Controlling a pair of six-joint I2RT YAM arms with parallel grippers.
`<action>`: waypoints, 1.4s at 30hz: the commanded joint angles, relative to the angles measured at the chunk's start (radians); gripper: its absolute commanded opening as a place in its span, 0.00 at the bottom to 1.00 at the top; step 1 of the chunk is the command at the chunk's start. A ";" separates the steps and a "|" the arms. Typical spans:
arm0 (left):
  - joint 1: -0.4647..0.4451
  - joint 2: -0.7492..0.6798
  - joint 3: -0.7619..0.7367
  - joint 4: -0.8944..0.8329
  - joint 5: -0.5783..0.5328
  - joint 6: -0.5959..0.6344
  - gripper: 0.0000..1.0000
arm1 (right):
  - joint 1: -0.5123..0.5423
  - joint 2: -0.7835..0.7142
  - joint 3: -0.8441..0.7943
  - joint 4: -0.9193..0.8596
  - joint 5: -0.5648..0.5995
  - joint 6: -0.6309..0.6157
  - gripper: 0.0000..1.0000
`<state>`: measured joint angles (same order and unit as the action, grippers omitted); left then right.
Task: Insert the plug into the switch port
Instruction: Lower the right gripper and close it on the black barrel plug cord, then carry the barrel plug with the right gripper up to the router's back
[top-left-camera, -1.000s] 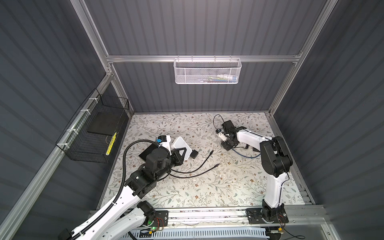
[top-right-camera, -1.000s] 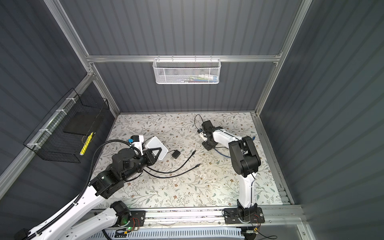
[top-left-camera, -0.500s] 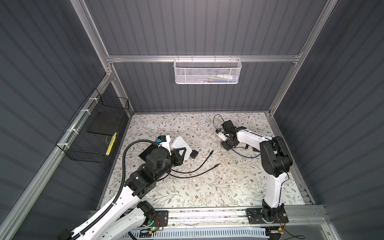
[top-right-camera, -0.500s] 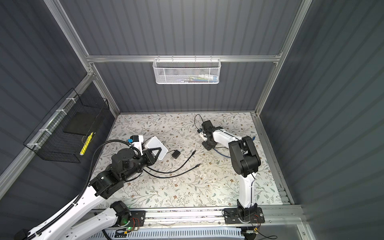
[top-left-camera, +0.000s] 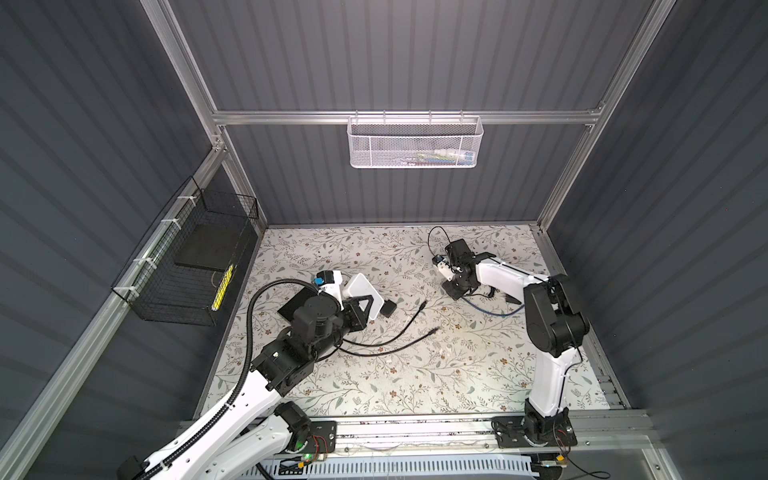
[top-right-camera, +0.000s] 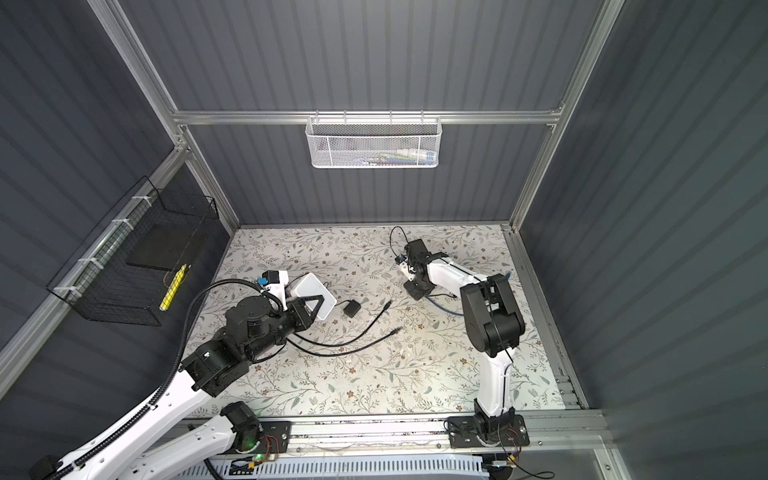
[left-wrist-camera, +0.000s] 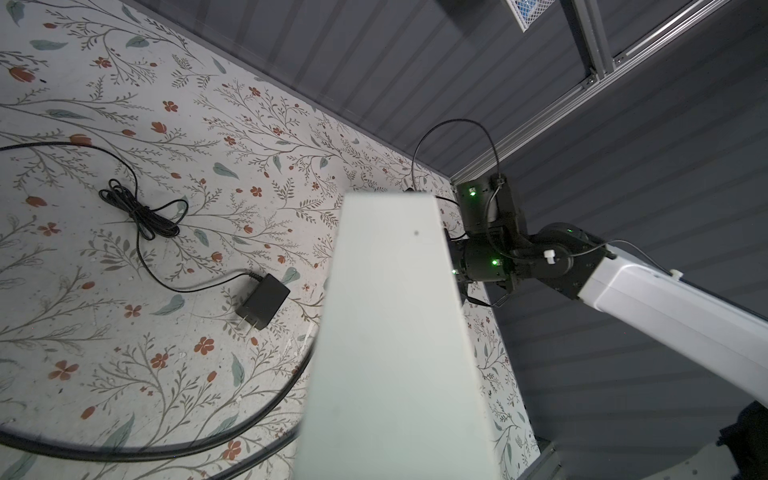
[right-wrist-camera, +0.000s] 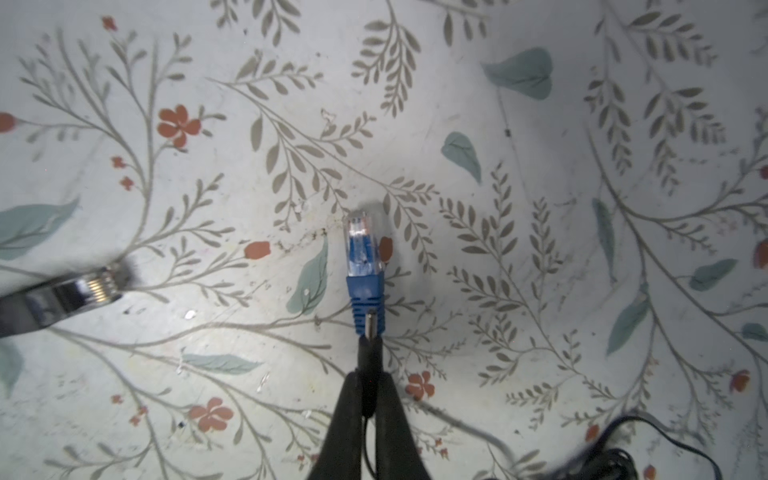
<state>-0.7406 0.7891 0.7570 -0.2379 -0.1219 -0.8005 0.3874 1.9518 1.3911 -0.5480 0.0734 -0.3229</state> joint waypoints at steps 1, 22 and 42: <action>0.002 0.006 0.018 0.048 0.016 -0.011 0.00 | -0.006 -0.099 0.002 -0.029 -0.058 0.032 0.04; 0.001 0.311 0.108 0.407 0.181 -0.061 0.00 | 0.147 -0.616 -0.252 0.023 -0.567 0.383 0.03; 0.003 0.475 0.192 0.507 0.288 -0.107 0.00 | 0.187 -0.709 -0.344 0.129 -0.622 0.460 0.01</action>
<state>-0.7403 1.2694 0.9009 0.2260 0.1314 -0.8993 0.5640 1.2346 1.0214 -0.4423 -0.5301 0.1310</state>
